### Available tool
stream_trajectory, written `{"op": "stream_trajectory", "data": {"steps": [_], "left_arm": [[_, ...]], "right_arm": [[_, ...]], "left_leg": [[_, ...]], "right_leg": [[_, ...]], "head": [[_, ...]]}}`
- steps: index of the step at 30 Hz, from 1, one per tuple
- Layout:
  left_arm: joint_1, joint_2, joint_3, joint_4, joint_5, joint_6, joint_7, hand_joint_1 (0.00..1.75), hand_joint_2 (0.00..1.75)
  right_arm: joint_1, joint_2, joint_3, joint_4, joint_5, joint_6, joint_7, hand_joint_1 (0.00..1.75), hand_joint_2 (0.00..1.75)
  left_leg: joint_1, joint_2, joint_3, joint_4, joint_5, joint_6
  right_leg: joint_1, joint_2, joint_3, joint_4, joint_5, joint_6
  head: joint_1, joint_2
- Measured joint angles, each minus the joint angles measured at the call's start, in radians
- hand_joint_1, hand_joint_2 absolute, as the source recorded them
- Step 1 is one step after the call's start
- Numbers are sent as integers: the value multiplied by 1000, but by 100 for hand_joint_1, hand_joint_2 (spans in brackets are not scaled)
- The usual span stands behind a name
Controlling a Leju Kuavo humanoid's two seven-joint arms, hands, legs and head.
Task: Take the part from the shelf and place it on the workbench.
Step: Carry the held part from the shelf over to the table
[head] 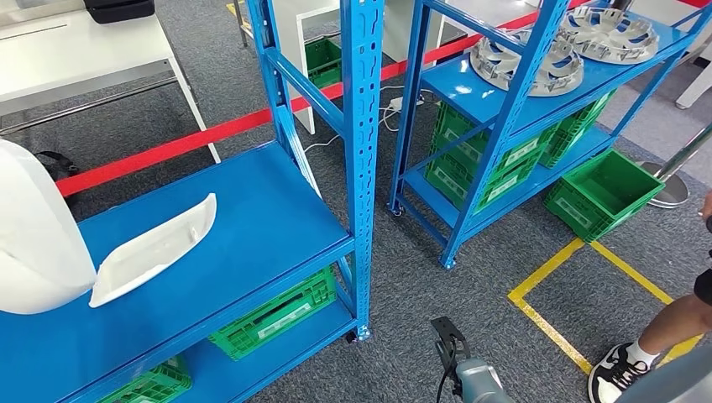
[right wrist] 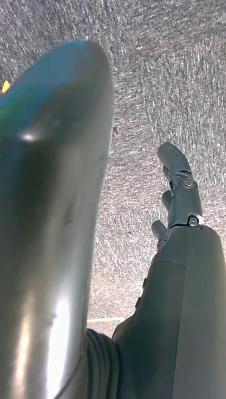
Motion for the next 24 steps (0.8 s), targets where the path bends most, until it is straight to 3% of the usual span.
{"op": "stream_trajectory", "data": {"steps": [8,11,13,15,17,18,19,20,22,24], "left_arm": [[27,2,-72,-19,91,-14,70,175,175],[35,3,-89,-31,93,-17,69,175,175],[42,2,-98,-44,92,-17,66,175,175],[50,1,-105,-54,91,-18,65,175,175],[62,1,-111,-58,91,-19,66,175,175],[69,1,-114,-60,91,-21,68,175,175],[75,1,-116,-63,92,-24,71,175,175],[79,0,-118,-66,93,-27,73,175,175],[81,0,-120,-74,95,-31,75,175,175],[81,1,-121,-81,95,-32,76,175,175]], "right_arm": [[-3,8,-18,0,-4,-4,1,0,0],[-3,12,-21,0,-4,-8,2,0,0],[-3,13,-21,0,-4,-9,2,0,0],[-4,13,-22,0,-4,-9,2,0,0],[-4,12,-24,0,-4,-9,4,0,0],[-4,12,-25,0,-4,-10,7,0,0],[-4,12,-26,0,-4,-10,11,0,0],[-4,12,-27,0,-3,-10,14,0,0],[-7,12,-28,0,-2,-11,17,0,0],[-9,13,-30,0,-2,-11,18,0,0]], "left_leg": [[-6,0,-3,6,-4,9],[-8,0,-4,4,4,20],[-1,3,-1,-9,18,27],[6,6,-2,-17,27,31],[8,8,-7,-12,28,31],[9,8,-11,-8,27,31],[11,8,-14,-3,26,29],[14,7,-18,4,23,25],[19,6,-29,22,15,13],[17,3,-42,39,8,1]], "right_leg": [[-6,0,0,-1,2,10],[-8,1,1,-5,9,22],[-7,1,-6,8,-3,31],[-7,1,-46,97,-59,38],[-9,1,-105,231,-116,44],[-10,1,-123,271,-122,47],[-12,1,-123,272,-109,49],[-14,0,-102,232,-80,51],[-18,0,-36,104,-29,57],[-17,3,-6,43,-20,49]], "head": [[0,0],[0,0],[1,0],[3,0],[4,0],[4,0],[4,0],[4,0],[5,0],[6,0]]}}
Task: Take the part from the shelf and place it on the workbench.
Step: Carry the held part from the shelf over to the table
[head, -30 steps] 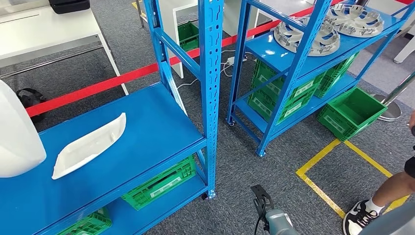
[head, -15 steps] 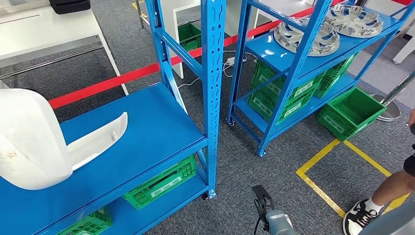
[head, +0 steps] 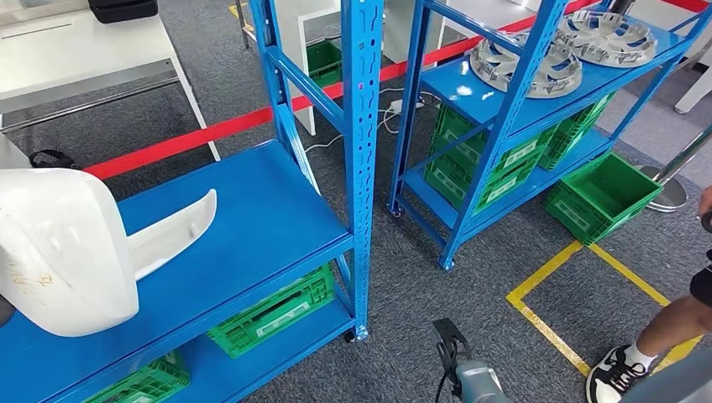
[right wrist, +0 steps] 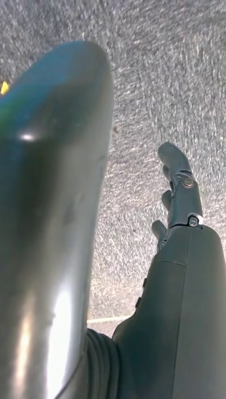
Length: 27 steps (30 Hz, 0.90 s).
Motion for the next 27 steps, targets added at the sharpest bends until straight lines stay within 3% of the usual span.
{"op": "stream_trajectory", "data": {"steps": [4,6,8,9,10,11,14,16,18,19,20,21,23,24,25,26,27], "left_arm": [[2,0,-4,-5,2,-2,3,175,175],[4,0,-5,-6,1,-3,3,175,175],[9,0,-6,-6,0,-4,4,175,175],[13,0,-7,-5,-2,-5,4,175,175],[16,0,-7,-4,-3,-7,5,175,175],[17,0,-8,-3,-4,-11,6,175,175],[10,1,-10,-2,-3,-27,9,175,175],[3,3,-15,1,1,-38,11,175,175],[-2,7,-22,9,9,-51,13,175,175],[-5,9,-25,14,14,-56,15,175,175],[-5,10,-29,18,19,-60,16,175,175],[-6,11,-31,23,23,-62,18,175,175],[-4,13,-35,30,28,-65,19,175,175],[-2,14,-36,34,29,-66,20,175,175],[0,15,-38,38,30,-66,20,175,175],[2,16,-40,42,30,-67,20,175,175],[4,18,-41,45,30,-67,20,175,175]], "right_arm": [[-2,1,-6,0,0,0,-1,0,0],[-2,1,-8,0,0,-1,0,0,0],[-2,0,-9,0,0,-2,-1,0,0],[-2,0,-10,0,0,-3,-2,0,0],[-2,0,-11,0,-1,-4,-3,0,0],[-2,0,-12,0,-1,-5,-4,0,0],[-2,5,-15,0,-2,-11,-1,0,0],[-2,8,-18,0,-2,-14,0,0,0],[-1,8,-21,0,-2,-15,0,0,0],[0,8,-22,0,-2,-14,0,0,0],[0,9,-22,0,-1,-14,0,0,0],[0,8,-22,0,-1,-14,0,0,0],[0,6,-22,0,0,-14,-1,0,0],[0,4,-22,0,0,-14,-1,0,0],[0,2,-22,0,0,-14,-1,0,0],[0,2,-22,0,0,-14,0,0,0],[0,1,-22,0,0,-14,-1,0,0]], "left_leg": [[0,-4,-14,20,-13,-20],[2,-4,-46,97,-73,-27],[2,-4,-94,226,-145,-30],[1,-4,-107,270,-161,-29],[1,-4,-104,280,-159,-25],[-2,-5,-81,250,-138,-17],[-19,-3,41,50,-71,16],[-30,1,70,-14,-60,23],[-32,3,62,-26,-36,25],[-29,5,57,-34,-23,29],[-26,6,50,-41,-7,34],[-22,7,40,-45,9,37],[-20,8,10,-44,34,39],[-19,8,-8,-41,46,38],[-18,8,-26,-37,56,35],[-15,9,-44,-31,65,32],[-11,9,-61,-22,72,27]], "right_leg": [[0,3,-14,0,2,-34],[0,3,-23,-3,11,-48],[4,3,-37,-3,22,-57],[7,3,-45,-3,28,-60],[11,3,-53,-3,35,-61],[15,3,-61,-3,42,-62],[20,3,-79,-5,66,-59],[14,1,-80,-13,83,-48],[10,-2,-79,-24,99,-34],[11,-1,-82,-22,91,-28],[11,-1,-90,-4,64,-23],[11,-1,-103,34,19,-19],[9,0,-136,158,-77,-10],[8,-1,-145,216,-99,-5],[7,-1,-141,250,-98,-1],[6,-1,-119,248,-78,3],[4,-2,-79,210,-53,6]], "head": [[-1,0],[-2,0],[-2,0],[-2,0],[-2,0],[-2,0],[-1,0],[0,0],[0,0],[0,0],[1,0],[1,0],[3,0],[3,0],[3,0],[4,0],[4,0]]}}
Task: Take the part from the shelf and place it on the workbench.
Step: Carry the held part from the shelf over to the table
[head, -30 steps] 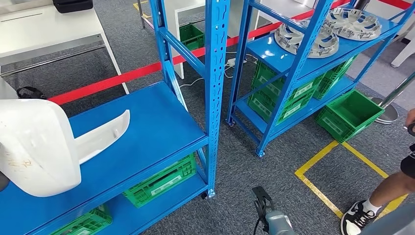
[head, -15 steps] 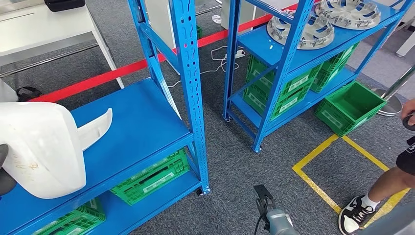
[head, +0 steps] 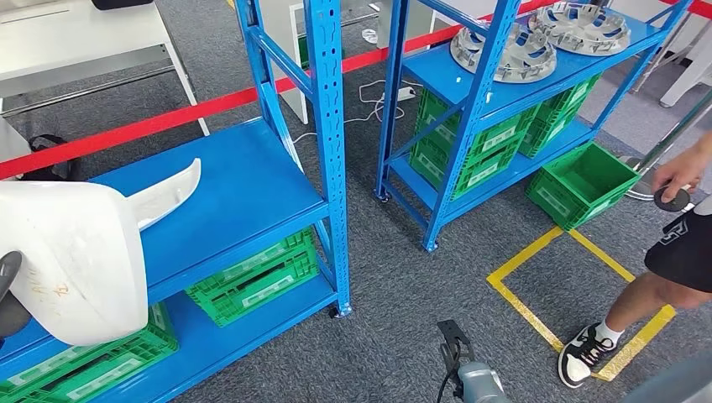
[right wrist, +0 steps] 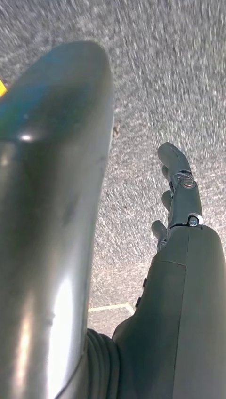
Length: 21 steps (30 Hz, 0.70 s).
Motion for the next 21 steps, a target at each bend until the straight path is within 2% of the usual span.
{"op": "stream_trajectory", "data": {"steps": [1,2,3,4,5,7,8,10,11,12,13,14,15,16,17,18,19,20,21], "left_arm": [[1,1,-1,2,0,0,0,175,175],[1,4,-1,3,0,-1,0,175,175],[1,6,-1,4,1,-1,0,175,175],[0,8,-2,6,2,-1,0,175,175],[-1,11,-4,7,3,-1,0,175,175],[-1,12,-9,13,10,-1,0,175,175],[-1,14,-13,16,15,-1,1,175,175],[-4,20,-21,24,26,-1,1,175,175],[-7,23,-25,28,31,-1,1,175,175],[-9,24,-31,34,36,-1,1,175,175],[-12,24,-37,41,41,-1,1,175,175],[-15,24,-45,49,46,-1,1,175,175],[-19,24,-53,57,51,-1,1,175,175],[-25,24,-60,63,55,-1,1,175,175],[-32,23,-66,67,58,-1,0,175,175],[-40,22,-72,70,61,-1,0,175,175],[-48,21,-78,73,63,-1,-2,175,175],[-56,20,-83,77,65,-1,-3,175,175],[-62,18,-88,81,66,-1,-4,175,175]], "right_arm": [[-1,0,0,0,0,0,0,0,0],[-2,-1,0,0,0,0,0,0,0],[-3,-1,0,0,0,0,-1,0,0],[-3,-1,0,0,0,0,0,0,0],[-2,-1,0,0,0,1,-1,0,0],[-2,-1,0,0,0,2,-2,0,0],[-3,-1,0,0,0,3,-3,0,0],[-4,0,-1,0,0,4,-6,0,0],[-4,0,-2,0,0,4,-7,0,0],[-3,-1,-4,0,-1,3,-7,0,0],[-3,-1,-6,0,-3,2,-7,0,0],[-3,-1,-8,0,-5,0,-7,0,0],[-3,-1,-11,0,-7,-2,-7,0,0],[-4,0,-13,0,-10,-4,-6,0,0],[-4,2,-15,0,-13,-6,-4,0,0],[-4,4,-16,0,-15,-7,-2,0,0],[-4,6,-18,0,-17,-8,-1,0,0],[-4,8,-19,0,-18,-9,0,0,0],[-4,8,-19,0,-18,-9,0,0,0]], "left_leg": [[3,0,-16,11,5,-5],[3,1,-30,24,8,-11],[3,1,-40,34,11,-17],[2,1,-46,40,16,-23],[1,1,-49,41,22,-30],[3,-2,-55,43,23,-43],[4,-5,-62,58,2,-49],[7,-9,-86,139,-85,-59],[8,-10,-99,199,-132,-62],[8,-10,-109,257,-164,-64],[8,-10,-110,298,-175,-64],[8,-10,-96,311,-165,-62],[7,-11,-66,289,-139,-57],[6,-12,-20,235,-112,-50],[3,-14,34,161,-102,-40],[0,-16,83,91,-104,-34],[-5,-17,114,39,-112,-28],[-9,-18,128,9,-119,-23],[-12,-18,128,-2,-112,-20]], "right_leg": [[-3,-1,50,-64,10,4],[-2,0,98,-130,6,2],[-2,1,131,-181,-5,-3],[-1,2,147,-209,-19,-13],[2,4,149,-216,-20,-25],[1,1,137,-217,-6,-45],[0,0,130,-220,4,-54],[-1,-1,109,-223,26,-65],[-1,-1,96,-223,37,-67],[0,0,82,-222,48,-67],[1,-1,68,-222,59,-66],[2,-1,53,-222,70,-65],[3,-1,39,-221,82,-64],[5,0,27,-221,93,-63],[6,0,18,-221,104,-60],[6,0,11,-222,114,-56],[4,0,9,-226,124,-50],[2,0,8,-231,135,-43],[0,1,9,-238,147,-36]], "head": [[1,0],[2,0],[4,0],[5,0],[6,0],[5,0],[4,0],[2,0],[1,0],[1,0],[1,0],[1,0],[1,0],[1,0],[1,0],[2,0],[2,0],[2,0],[1,0]]}}
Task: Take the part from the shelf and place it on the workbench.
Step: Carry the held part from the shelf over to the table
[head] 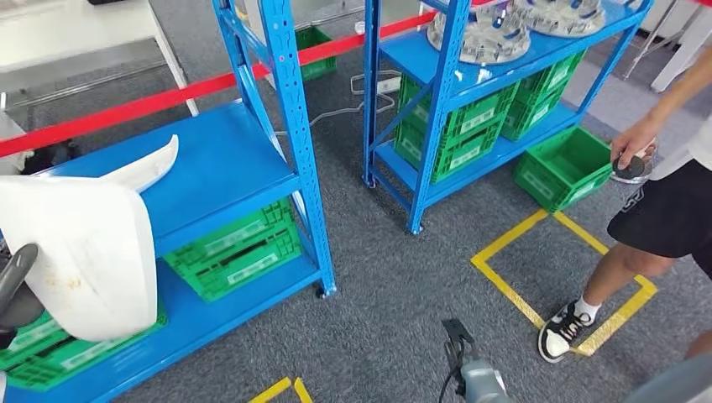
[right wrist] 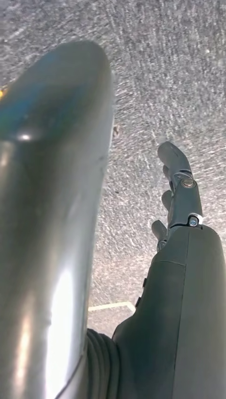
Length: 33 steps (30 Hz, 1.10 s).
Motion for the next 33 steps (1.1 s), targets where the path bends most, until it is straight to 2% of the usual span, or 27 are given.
{"op": "stream_trajectory", "data": {"steps": [1,2,3,4,6,7,8,9,10,11,12,13,14,16,17,18,19,21,22,23,24,25,26,27,29,30,33], "left_arm": [[-4,-2,-4,4,0,0,-1,175,175],[-8,-6,-8,7,1,0,-1,175,175],[-11,-9,-12,10,2,0,-1,175,175],[-14,-12,-16,13,3,0,-1,175,175],[-16,-16,-20,18,4,0,-1,175,175],[-16,-17,-21,21,5,0,-1,175,175],[-15,-19,-22,24,5,0,-1,175,175],[-15,-19,-23,27,5,0,-1,175,175],[-15,-20,-23,30,5,0,-1,175,175],[-15,-20,-24,31,5,0,-1,175,175],[-16,-19,-24,32,5,0,-1,175,175],[-16,-19,-24,33,5,0,-1,175,175],[-18,-18,-24,33,6,0,-1,175,175],[-19,-18,-26,36,8,0,-2,175,175],[-20,-18,-27,39,10,0,-2,175,175],[-20,-17,-28,41,12,0,-2,175,175],[-21,-15,-29,44,14,0,-2,175,175],[-22,-13,-31,51,22,-1,-2,175,175],[-23,-12,-33,55,26,-2,-3,175,175],[-23,-11,-35,60,29,-3,-5,175,175],[-23,-10,-37,65,32,-4,-7,175,175],[-23,-9,-38,68,33,-4,-11,175,175],[-24,-9,-39,70,34,-4,-14,175,175],[-27,-9,-41,70,35,-3,-17,175,175],[-32,-9,-42,70,37,-2,-20,175,175],[-33,-9,-42,70,37,-1,-21,175,175],[-33,-9,-43,70,37,-1,-21,175,175]], "right_arm": [[1,0,-1,0,0,0,0,0,0],[2,1,-1,0,0,-1,0,0,0],[3,1,-1,0,-1,-1,0,0,0],[3,1,-2,0,-1,-1,0,0,0],[2,0,-4,0,-1,-1,0,0,0],[1,-1,-4,0,-1,-1,0,0,0],[1,-1,-5,0,-1,-1,0,0,0],[1,-1,-5,0,-1,-1,0,0,0],[1,-1,-5,0,-1,-1,0,0,0],[0,-1,-5,0,-1,-1,0,0,0],[-1,-1,-5,0,-1,-1,0,0,0],[-1,-1,-5,0,-1,-1,-1,0,0],[-2,-1,-5,0,-1,-1,0,0,0],[-1,-1,-6,1,-1,-1,0,0,0],[-1,0,-6,1,-1,0,-1,0,0],[-2,0,-7,1,-1,1,-2,0,0],[-2,1,-8,1,-1,2,-2,0,0],[-1,0,-12,1,-1,3,-4,0,0],[-1,0,-14,1,-1,3,-6,0,0],[-1,0,-15,1,-1,3,-9,0,0],[-1,0,-16,1,-2,4,-12,0,0],[-1,0,-18,1,-2,4,-16,0,0],[-1,0,-19,1,-2,5,-18,0,0],[-1,1,-20,1,-2,5,-19,0,0],[-2,1,-22,1,-2,5,-18,0,0],[-2,1,-22,1,-2,5,-18,0,0],[-2,1,-22,1,-2,5,-18,0,0]], "left_leg": [[1,2,-7,-5,12,8],[3,4,-14,-11,26,16],[6,7,-23,-16,41,23],[9,9,-36,-18,56,28],[8,10,-70,-15,84,33],[8,11,-90,-12,98,32],[9,11,-110,-7,109,31],[10,12,-129,-1,120,28],[11,12,-148,6,128,25],[11,13,-166,17,135,20],[11,13,-181,27,141,15],[11,14,-190,35,147,9],[10,14,-196,39,154,3],[10,13,-200,36,170,-9],[11,11,-206,39,163,-16],[12,9,-215,54,138,-23],[14,6,-227,88,97,-29],[18,5,-252,208,-2,-39],[19,5,-259,267,-28,-42],[20,5,-255,307,-32,-44],[20,5,-238,316,-15,-43],[20,5,-204,289,12,-40],[20,4,-154,233,32,-35],[18,3,-99,160,34,-29],[16,1,-24,56,12,-19],[15,0,-12,37,1,-18],[15,0,-7,32,0,-17]], "right_leg": [[-2,0,0,-5,7,7],[-2,1,-5,-1,-4,12],[-1,1,-14,20,-36,16],[-2,1,-29,62,-85,19],[0,1,-62,193,-181,25],[0,1,-70,251,-197,28],[0,1,-66,286,-189,30],[0,0,-43,282,-164,31],[0,0,-5,246,-138,32],[-1,-1,49,178,-134,32],[1,0,101,107,-144,27],[3,2,137,51,-160,21],[6,3,158,16,-177,12],[7,4,152,7,-168,-7],[6,3,144,5,-157,-15],[4,1,134,2,-144,-24],[2,0,122,0,-131,-29],[2,0,94,0,-107,-33],[2,-1,80,0,-96,-32],[3,-1,65,1,-84,-31],[3,-1,51,1,-73,-29],[3,-1,37,2,-61,-27],[3,-1,25,2,-50,-25],[4,-1,16,2,-40,-22],[4,0,7,2,-29,-17],[5,0,5,2,-27,-15],[5,0,5,2,-27,-15]], "head": [[-1,0],[-2,0],[-1,0],[-1,0],[0,0],[-1,0],[0,0],[0,0],[0,0],[0,0],[1,0],[2,0],[2,0],[2,0],[1,0],[0,0],[-1,0],[-2,0],[-2,0],[-2,0],[-2,0],[-2,0],[-2,0],[-1,0],[-1,0],[-1,0],[-1,0]]}}
